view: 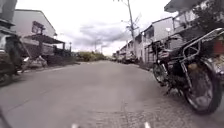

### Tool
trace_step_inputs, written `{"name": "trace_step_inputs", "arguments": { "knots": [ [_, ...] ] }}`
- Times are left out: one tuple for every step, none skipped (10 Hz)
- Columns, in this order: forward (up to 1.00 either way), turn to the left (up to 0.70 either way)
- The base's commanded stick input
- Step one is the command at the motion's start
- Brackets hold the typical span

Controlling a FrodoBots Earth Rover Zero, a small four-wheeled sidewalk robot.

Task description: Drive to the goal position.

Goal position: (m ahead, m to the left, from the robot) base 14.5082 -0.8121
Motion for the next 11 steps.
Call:
{"name": "trace_step_inputs", "arguments": {
  "knots": [
    [0.70,0.00],
    [0.70,0.00],
    [0.70,0.02],
    [0.70,0.06],
    [0.70,0.07],
    [0.70,0.00],
    [0.70,0.02],
    [0.70,0.05],
    [0.70,0.10],
    [0.70,0.14],
    [0.70,0.14]
  ]
}}
